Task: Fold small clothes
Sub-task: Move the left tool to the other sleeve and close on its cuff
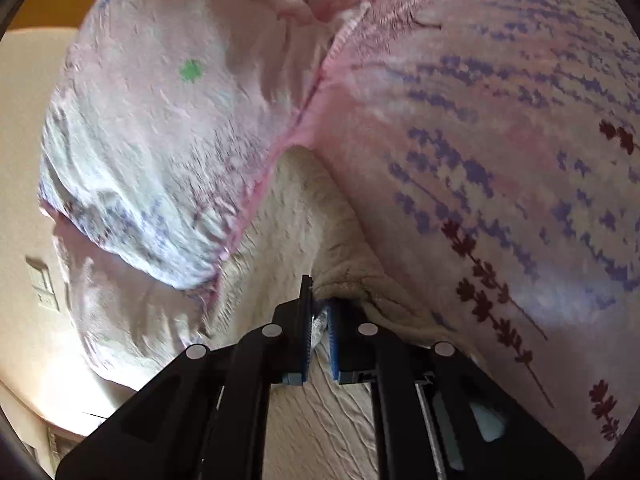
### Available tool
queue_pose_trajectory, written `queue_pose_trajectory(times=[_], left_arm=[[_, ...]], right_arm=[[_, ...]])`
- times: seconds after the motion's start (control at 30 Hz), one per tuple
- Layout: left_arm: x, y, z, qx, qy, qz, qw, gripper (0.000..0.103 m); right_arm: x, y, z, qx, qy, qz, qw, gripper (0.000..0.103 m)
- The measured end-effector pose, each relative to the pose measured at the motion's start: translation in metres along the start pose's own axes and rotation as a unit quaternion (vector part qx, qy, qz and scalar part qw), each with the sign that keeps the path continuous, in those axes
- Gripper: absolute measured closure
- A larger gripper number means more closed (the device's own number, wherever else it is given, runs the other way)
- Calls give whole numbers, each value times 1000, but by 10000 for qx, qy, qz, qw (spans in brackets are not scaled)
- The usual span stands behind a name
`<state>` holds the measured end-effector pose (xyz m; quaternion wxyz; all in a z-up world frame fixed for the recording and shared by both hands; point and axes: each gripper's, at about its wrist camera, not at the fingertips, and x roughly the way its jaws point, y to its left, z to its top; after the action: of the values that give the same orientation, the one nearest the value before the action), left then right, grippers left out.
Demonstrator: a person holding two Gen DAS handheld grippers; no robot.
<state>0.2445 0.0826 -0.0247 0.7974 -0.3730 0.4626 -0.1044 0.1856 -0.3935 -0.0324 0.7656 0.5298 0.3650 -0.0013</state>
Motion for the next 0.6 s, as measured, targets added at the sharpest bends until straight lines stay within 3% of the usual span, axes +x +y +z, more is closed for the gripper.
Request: queue_pose_trajectory(times=[0.13, 0.3, 0.33, 0.37, 0.43, 0.6], left_arm=[[-3, 3, 3, -33, 140, -14, 9999, 95], [-12, 2, 2, 111, 154, 114, 9998, 90], [-13, 2, 2, 127, 129, 161, 9997, 87], [-13, 3, 3, 126, 120, 176, 9997, 87], [-12, 5, 3, 96, 110, 154, 9998, 87], [-16, 3, 2, 183, 154, 172, 9996, 84]], right_arm=[[-11, 2, -8, -137, 136, -314, 9993, 86], [-64, 25, -27, -928, -900, -893, 9876, 85], [-67, 34, -30, -1120, -1037, -907, 9841, 78], [-66, 45, -31, -1345, -1073, -905, 9809, 62], [-49, 67, -31, -1847, -814, -911, 9752, 43], [16, 94, -40, -2565, -100, -1284, 9579, 43]])
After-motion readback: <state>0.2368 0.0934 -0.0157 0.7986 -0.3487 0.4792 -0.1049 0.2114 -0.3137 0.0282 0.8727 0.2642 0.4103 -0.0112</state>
